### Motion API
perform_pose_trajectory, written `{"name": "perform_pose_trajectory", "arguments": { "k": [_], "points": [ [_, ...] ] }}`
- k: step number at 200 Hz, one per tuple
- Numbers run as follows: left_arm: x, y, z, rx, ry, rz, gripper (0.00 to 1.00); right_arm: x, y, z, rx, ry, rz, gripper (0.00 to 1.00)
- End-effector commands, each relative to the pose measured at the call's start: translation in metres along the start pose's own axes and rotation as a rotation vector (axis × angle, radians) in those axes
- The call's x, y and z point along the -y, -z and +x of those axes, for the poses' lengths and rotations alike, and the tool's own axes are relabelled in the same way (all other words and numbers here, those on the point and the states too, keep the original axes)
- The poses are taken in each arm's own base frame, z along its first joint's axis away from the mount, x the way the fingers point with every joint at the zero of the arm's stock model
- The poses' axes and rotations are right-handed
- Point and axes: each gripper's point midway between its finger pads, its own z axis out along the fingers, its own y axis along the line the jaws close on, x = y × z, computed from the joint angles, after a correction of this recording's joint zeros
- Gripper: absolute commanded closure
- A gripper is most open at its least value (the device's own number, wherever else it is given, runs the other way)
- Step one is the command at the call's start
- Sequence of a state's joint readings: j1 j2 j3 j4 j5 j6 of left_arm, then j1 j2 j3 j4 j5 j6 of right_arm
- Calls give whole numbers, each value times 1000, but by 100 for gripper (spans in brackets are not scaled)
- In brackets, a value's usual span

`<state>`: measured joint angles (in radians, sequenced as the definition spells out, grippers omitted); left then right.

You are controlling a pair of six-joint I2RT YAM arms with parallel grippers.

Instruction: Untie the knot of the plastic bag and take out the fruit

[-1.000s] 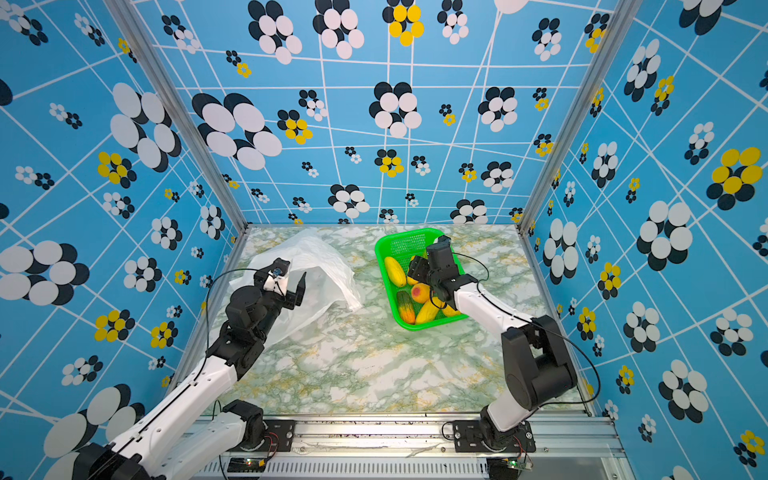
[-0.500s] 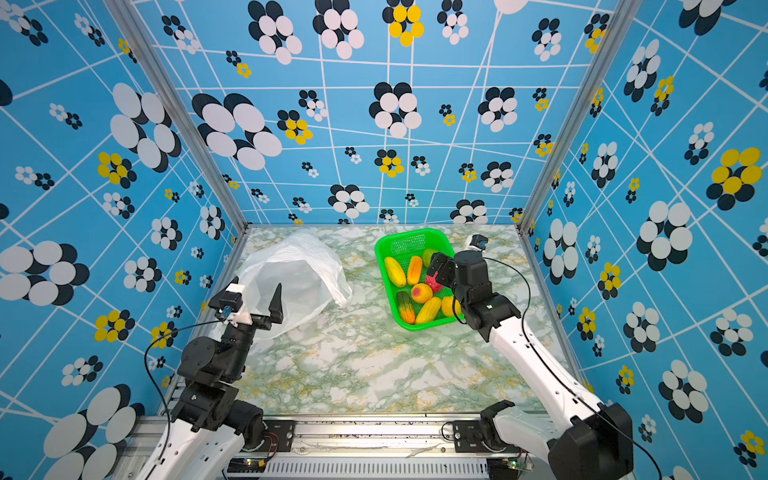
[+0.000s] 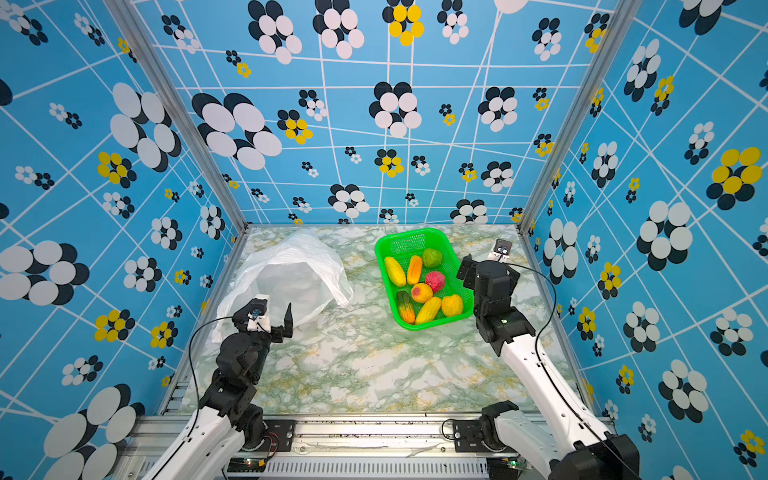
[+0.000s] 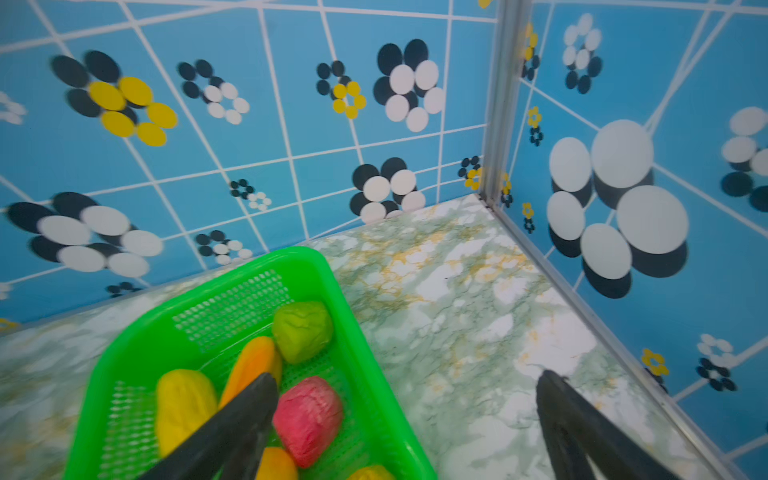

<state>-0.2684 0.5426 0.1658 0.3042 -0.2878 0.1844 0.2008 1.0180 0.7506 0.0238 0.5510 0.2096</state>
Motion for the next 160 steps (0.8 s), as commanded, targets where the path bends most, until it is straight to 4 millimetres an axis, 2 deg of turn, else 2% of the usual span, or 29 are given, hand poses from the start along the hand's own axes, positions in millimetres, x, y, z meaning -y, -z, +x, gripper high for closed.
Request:
{"name": "perform_pose_trajectory", "arguments": {
  "k": [1,16,30,55,76,88,102,124,139,149,160],
  "points": [
    [4,-10,0,-40,-41,20,1,61,-15,24,17,27,206,1],
    [8,-17,11,-91,-40,34,1,81,-17,47,6,-35,241,1],
    [11,-22,18,-110,-32,37,1,81,-18,66,1,-34,226,1],
    [8,-31,23,-69,-4,6,1,48,-33,93,6,-31,33,1],
    [13,-40,41,-106,0,39,1,34,-56,115,-73,-1,-2,1],
    [16,-50,42,-132,-6,50,1,26,-70,128,-89,27,-25,1],
    [31,-61,43,-167,-18,124,1,14,-78,127,-106,67,-72,1],
    [51,-77,46,-207,-49,224,1,18,-79,136,-41,51,-65,1],
    [55,-87,47,-230,-55,236,1,7,-85,143,-41,68,-124,1],
    [55,-91,46,-232,-51,232,1,-9,-85,147,-44,105,-216,1],
    [55,-93,42,-208,-36,227,1,-11,-84,148,-54,112,-228,1]
  ]
}}
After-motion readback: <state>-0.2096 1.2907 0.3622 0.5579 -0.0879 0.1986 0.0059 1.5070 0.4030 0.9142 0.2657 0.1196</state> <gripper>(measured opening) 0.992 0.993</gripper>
